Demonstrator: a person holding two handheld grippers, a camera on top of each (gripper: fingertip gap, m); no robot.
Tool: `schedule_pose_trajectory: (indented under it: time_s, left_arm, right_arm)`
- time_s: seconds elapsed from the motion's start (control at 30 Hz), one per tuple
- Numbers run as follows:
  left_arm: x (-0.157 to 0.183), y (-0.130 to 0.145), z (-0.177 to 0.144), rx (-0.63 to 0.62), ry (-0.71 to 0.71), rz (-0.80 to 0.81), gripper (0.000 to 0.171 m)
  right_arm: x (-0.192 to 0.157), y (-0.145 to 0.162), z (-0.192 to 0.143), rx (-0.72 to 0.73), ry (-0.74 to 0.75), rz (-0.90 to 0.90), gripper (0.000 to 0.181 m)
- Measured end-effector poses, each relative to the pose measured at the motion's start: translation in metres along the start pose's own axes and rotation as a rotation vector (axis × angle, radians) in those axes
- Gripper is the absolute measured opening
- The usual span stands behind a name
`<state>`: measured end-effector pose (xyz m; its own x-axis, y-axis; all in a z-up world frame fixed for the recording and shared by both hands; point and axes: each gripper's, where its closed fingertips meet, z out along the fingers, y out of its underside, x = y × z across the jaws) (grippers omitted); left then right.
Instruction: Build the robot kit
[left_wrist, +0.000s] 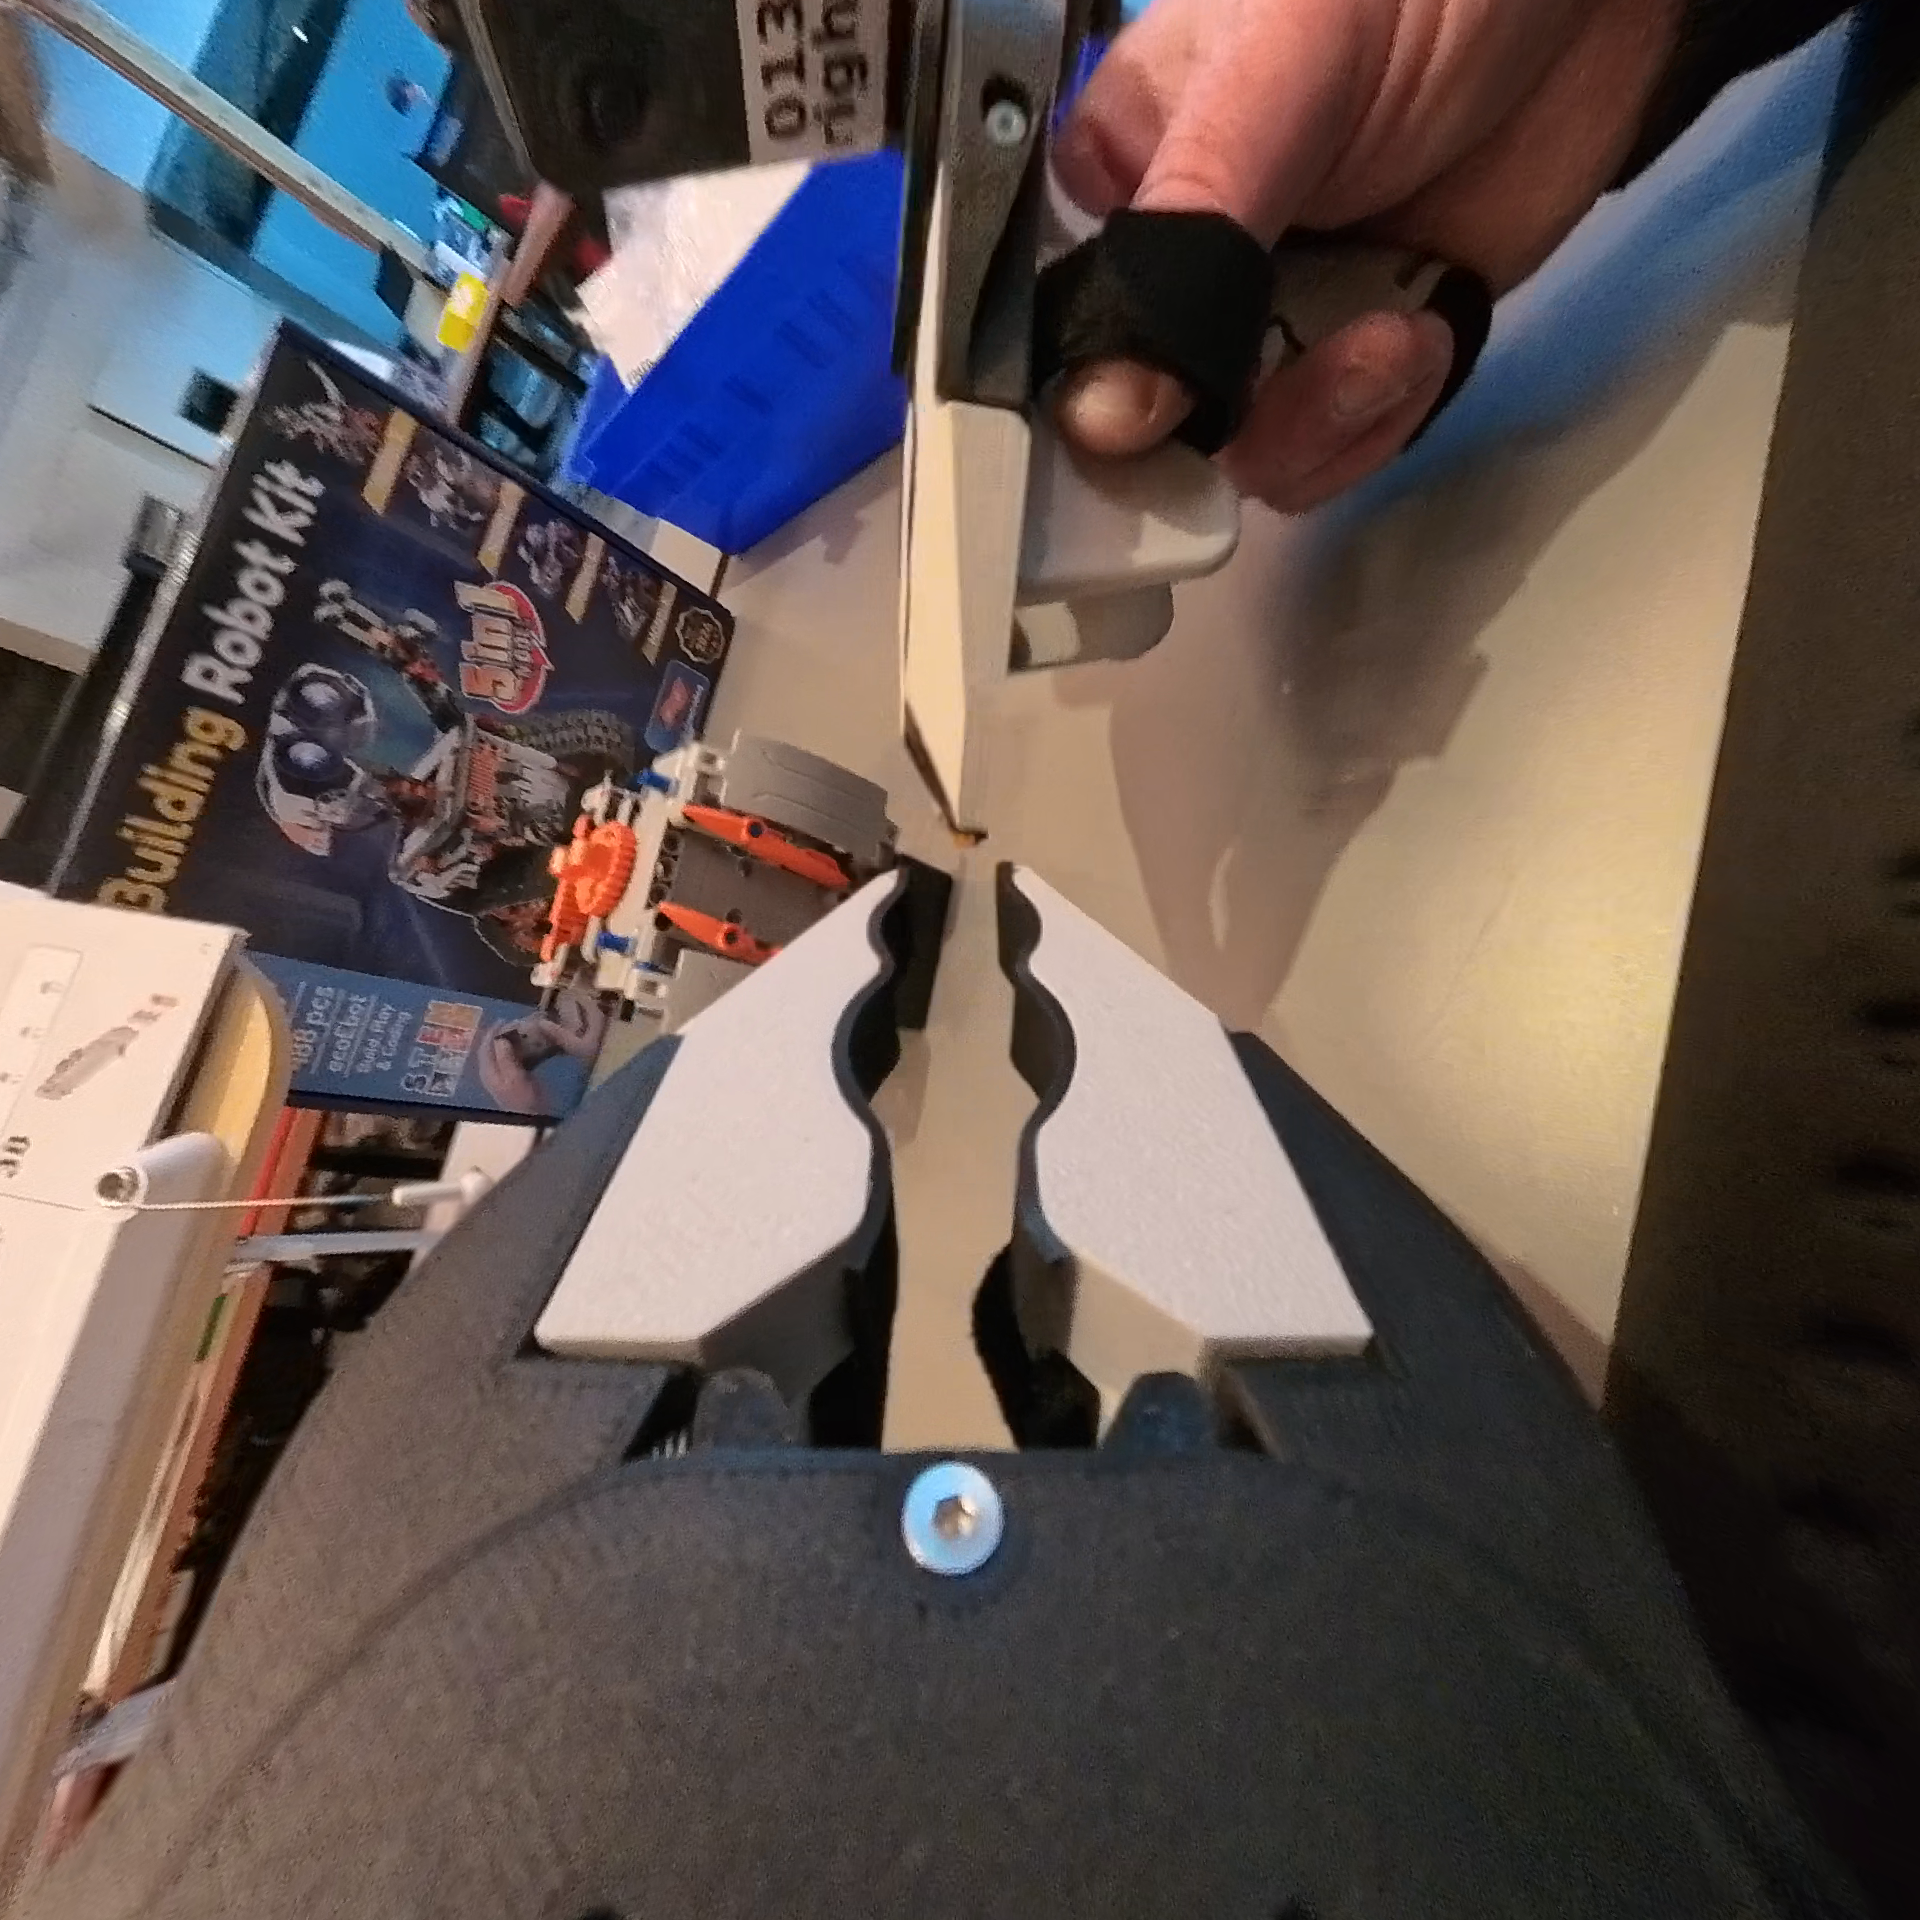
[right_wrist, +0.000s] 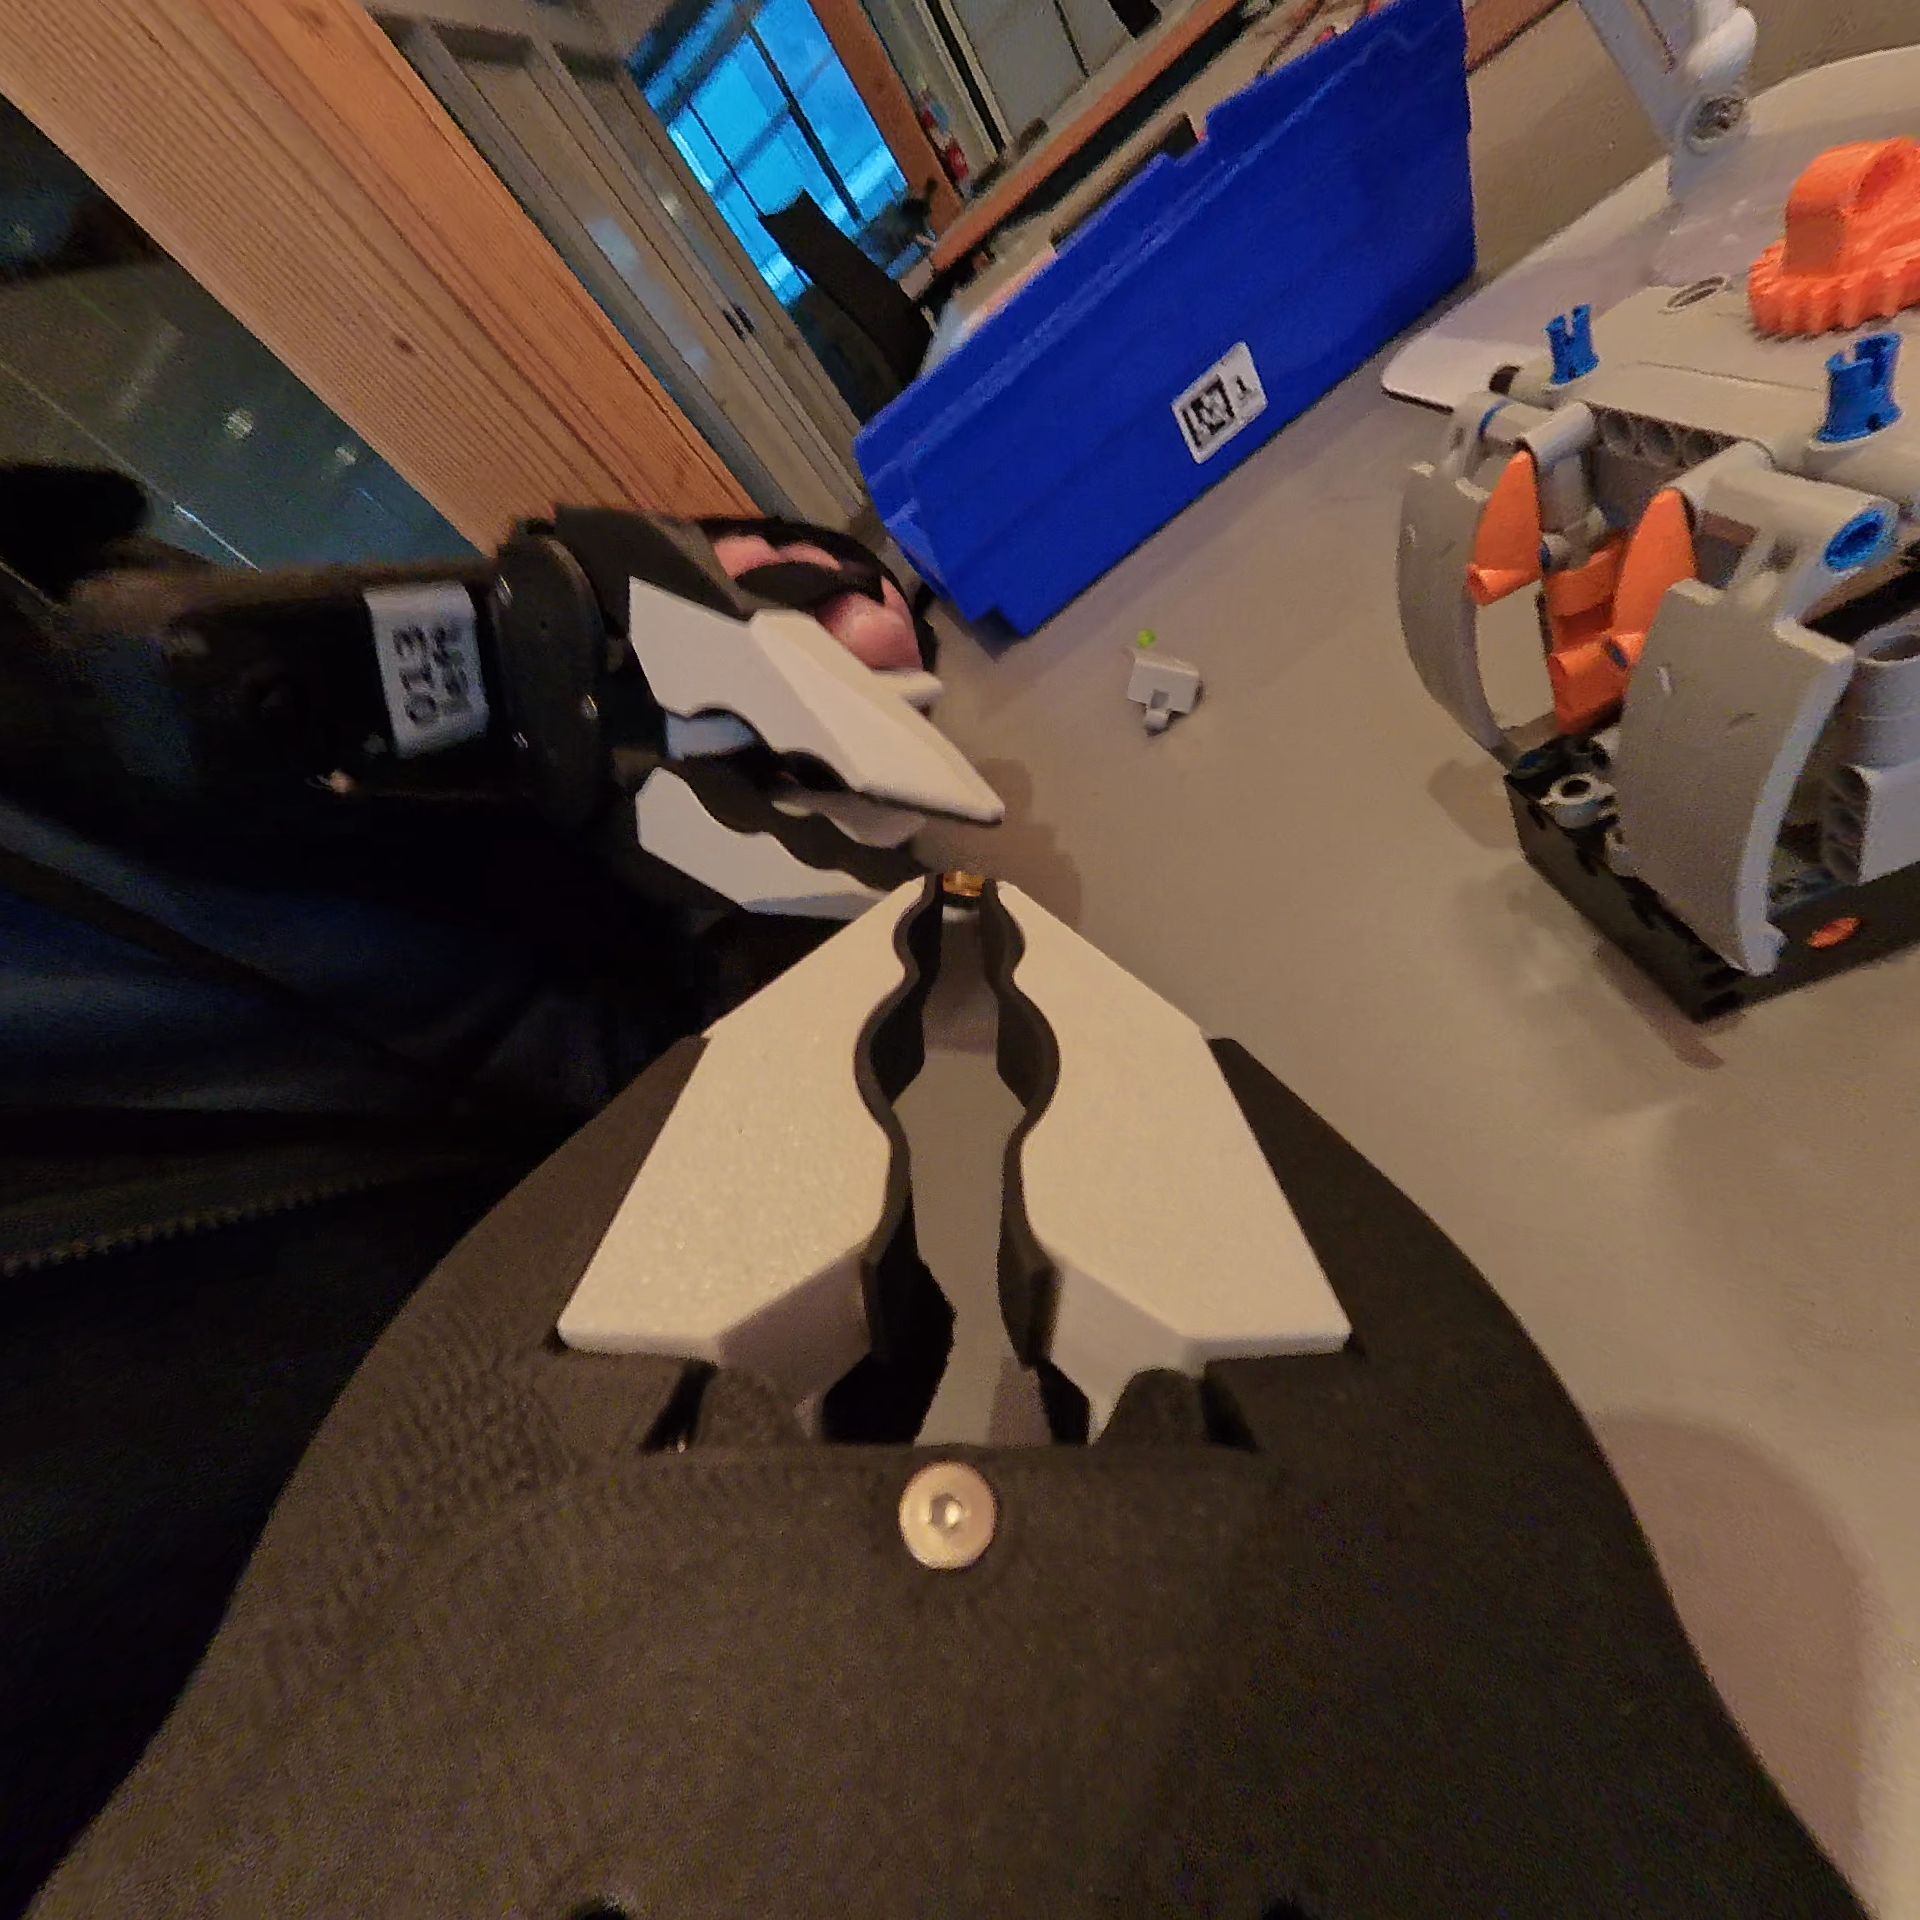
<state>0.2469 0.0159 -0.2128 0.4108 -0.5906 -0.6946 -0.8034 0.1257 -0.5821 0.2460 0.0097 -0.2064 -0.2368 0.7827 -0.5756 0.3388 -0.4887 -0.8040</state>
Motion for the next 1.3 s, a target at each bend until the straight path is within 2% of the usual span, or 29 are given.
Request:
schedule_pose_trajectory:
  time_s: [0.07, 0.13, 0.17, 0.23, 0.33, 0.47, 0.57, 0.87, 1.3]
  left_arm:
    - [0.01, 0.012, -0.002, -0.031, 0.109, -0.061, 0.014]
    - [0.022, 0.03, -0.002, -0.096, 0.233, -0.16, 0.026]
    - [0.03, 0.038, -0.004, -0.116, 0.298, -0.201, 0.025]
    - [0.036, 0.049, -0.007, -0.139, 0.357, -0.26, 0.033]
    - [0.048, 0.05, -0.012, -0.123, 0.457, -0.315, 0.031]
    - [0.06, 0.055, -0.008, -0.151, 0.532, -0.334, 0.018]
    - [0.066, 0.06, -0.005, -0.178, 0.551, -0.329, 0.007]
    - [0.067, 0.059, -0.003, -0.163, 0.593, -0.386, 0.005]
    - [0.067, 0.06, -0.003, -0.153, 0.63, -0.381, 0.005]
  right_arm:
    - [0.007, 0.011, 0.002, -0.07, 0.062, -0.048, 0.004]
    - [0.012, 0.024, 0.006, -0.153, 0.103, -0.097, 0.004]
    - [0.014, 0.031, 0.009, -0.2, 0.12, -0.119, 0.004]
    - [0.02, 0.045, 0.015, -0.286, 0.155, -0.164, 0.004]
    - [0.024, 0.056, 0.021, -0.367, 0.175, -0.215, 0.004]
    - [0.029, 0.064, 0.026, -0.433, 0.197, -0.28, 0.004]
    - [0.031, 0.068, 0.029, -0.466, 0.209, -0.319, 0.004]
    - [0.03, 0.073, 0.033, -0.52, 0.207, -0.397, 0.005]
    - [0.031, 0.072, 0.034, -0.549, 0.213, -0.504, 0.004]
